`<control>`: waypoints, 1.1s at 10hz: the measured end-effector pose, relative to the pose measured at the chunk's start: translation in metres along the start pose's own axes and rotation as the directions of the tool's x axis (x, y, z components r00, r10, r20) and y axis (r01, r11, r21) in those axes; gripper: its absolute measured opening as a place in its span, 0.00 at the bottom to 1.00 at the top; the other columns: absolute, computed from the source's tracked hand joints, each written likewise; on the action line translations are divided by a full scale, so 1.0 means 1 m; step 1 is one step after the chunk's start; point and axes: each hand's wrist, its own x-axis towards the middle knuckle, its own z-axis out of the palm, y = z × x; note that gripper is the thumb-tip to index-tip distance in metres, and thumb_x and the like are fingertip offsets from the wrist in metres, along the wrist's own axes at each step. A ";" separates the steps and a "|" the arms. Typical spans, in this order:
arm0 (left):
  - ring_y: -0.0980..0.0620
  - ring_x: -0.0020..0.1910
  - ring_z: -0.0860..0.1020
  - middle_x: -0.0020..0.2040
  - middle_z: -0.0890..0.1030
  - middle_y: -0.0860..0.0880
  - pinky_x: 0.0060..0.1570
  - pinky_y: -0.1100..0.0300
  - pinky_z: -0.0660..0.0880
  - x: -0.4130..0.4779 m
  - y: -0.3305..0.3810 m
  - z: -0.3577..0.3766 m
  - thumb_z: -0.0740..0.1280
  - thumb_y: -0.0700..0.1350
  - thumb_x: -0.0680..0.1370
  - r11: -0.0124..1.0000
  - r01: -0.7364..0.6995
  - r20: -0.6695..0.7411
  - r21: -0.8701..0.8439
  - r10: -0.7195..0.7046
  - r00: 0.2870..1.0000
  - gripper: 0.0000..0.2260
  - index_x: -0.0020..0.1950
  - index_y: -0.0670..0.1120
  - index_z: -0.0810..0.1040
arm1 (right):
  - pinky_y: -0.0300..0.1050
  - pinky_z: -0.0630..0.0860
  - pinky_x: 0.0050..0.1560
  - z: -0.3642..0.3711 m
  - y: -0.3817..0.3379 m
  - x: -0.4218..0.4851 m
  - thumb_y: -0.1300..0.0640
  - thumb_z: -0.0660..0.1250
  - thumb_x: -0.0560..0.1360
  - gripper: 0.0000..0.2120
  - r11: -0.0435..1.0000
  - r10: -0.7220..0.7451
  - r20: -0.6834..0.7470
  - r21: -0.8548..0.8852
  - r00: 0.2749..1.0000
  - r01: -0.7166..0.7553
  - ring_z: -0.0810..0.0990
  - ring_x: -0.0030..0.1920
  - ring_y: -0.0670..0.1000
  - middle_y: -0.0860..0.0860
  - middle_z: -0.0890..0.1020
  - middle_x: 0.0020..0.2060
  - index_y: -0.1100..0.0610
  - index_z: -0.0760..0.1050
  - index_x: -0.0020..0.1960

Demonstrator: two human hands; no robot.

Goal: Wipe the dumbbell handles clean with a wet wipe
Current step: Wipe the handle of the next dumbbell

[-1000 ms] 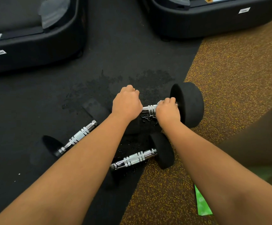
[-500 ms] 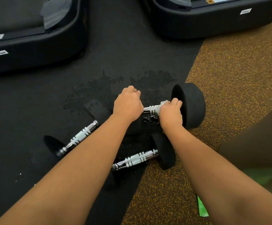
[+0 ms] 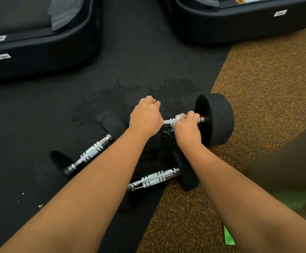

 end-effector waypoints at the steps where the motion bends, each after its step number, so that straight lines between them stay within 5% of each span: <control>1: 0.48 0.60 0.72 0.59 0.74 0.47 0.55 0.51 0.75 0.000 0.000 0.000 0.59 0.41 0.79 1.000 -0.005 -0.003 0.001 0.005 1.000 0.14 0.62 0.42 0.77 | 0.45 0.72 0.47 0.002 0.005 0.000 0.62 0.63 0.73 0.11 0.997 -0.077 -0.007 -0.004 0.997 0.077 0.73 0.49 0.55 0.58 0.76 0.47 0.65 0.73 0.53; 3: 0.48 0.60 0.72 0.58 0.75 0.47 0.55 0.51 0.75 0.000 -0.002 0.000 0.59 0.41 0.79 1.000 -0.010 0.005 0.004 0.010 1.000 0.14 0.62 0.42 0.77 | 0.48 0.70 0.53 0.010 0.024 0.011 0.67 0.58 0.75 0.14 0.993 0.031 0.010 0.110 0.999 -0.032 0.67 0.58 0.62 0.63 0.70 0.57 0.68 0.68 0.60; 5: 0.48 0.60 0.72 0.59 0.74 0.47 0.54 0.52 0.75 -0.001 -0.001 0.000 0.59 0.42 0.79 1.000 -0.011 -0.001 0.013 0.011 1.000 0.14 0.62 0.43 0.77 | 0.50 0.72 0.46 0.005 0.010 0.011 0.63 0.65 0.72 0.12 0.980 -0.145 -0.099 0.124 0.984 0.157 0.71 0.51 0.61 0.61 0.76 0.49 0.66 0.74 0.55; 6: 0.48 0.60 0.72 0.59 0.74 0.47 0.55 0.52 0.75 -0.001 -0.002 -0.001 0.59 0.42 0.80 1.000 -0.024 -0.002 0.020 0.024 1.000 0.14 0.63 0.43 0.77 | 0.49 0.71 0.46 0.004 0.010 0.013 0.62 0.65 0.73 0.16 0.965 -0.219 -0.082 0.133 0.972 0.228 0.71 0.53 0.59 0.59 0.75 0.51 0.62 0.72 0.60; 9: 0.48 0.60 0.71 0.58 0.74 0.48 0.56 0.53 0.74 -0.001 -0.002 0.000 0.58 0.43 0.80 1.000 -0.016 -0.001 0.004 0.016 1.000 0.14 0.63 0.43 0.77 | 0.50 0.69 0.53 -0.005 0.013 0.019 0.60 0.61 0.76 0.13 0.988 -0.108 0.003 0.114 0.994 0.107 0.69 0.58 0.58 0.57 0.75 0.55 0.62 0.71 0.60; 11: 0.48 0.61 0.71 0.60 0.73 0.47 0.58 0.55 0.73 -0.002 -0.002 0.000 0.58 0.44 0.80 0.999 -0.036 0.005 0.022 0.036 0.999 0.15 0.65 0.43 0.75 | 0.51 0.70 0.55 -0.005 0.001 0.026 0.56 0.61 0.77 0.18 0.945 -0.311 0.034 0.119 0.950 0.305 0.70 0.59 0.56 0.55 0.74 0.59 0.55 0.66 0.66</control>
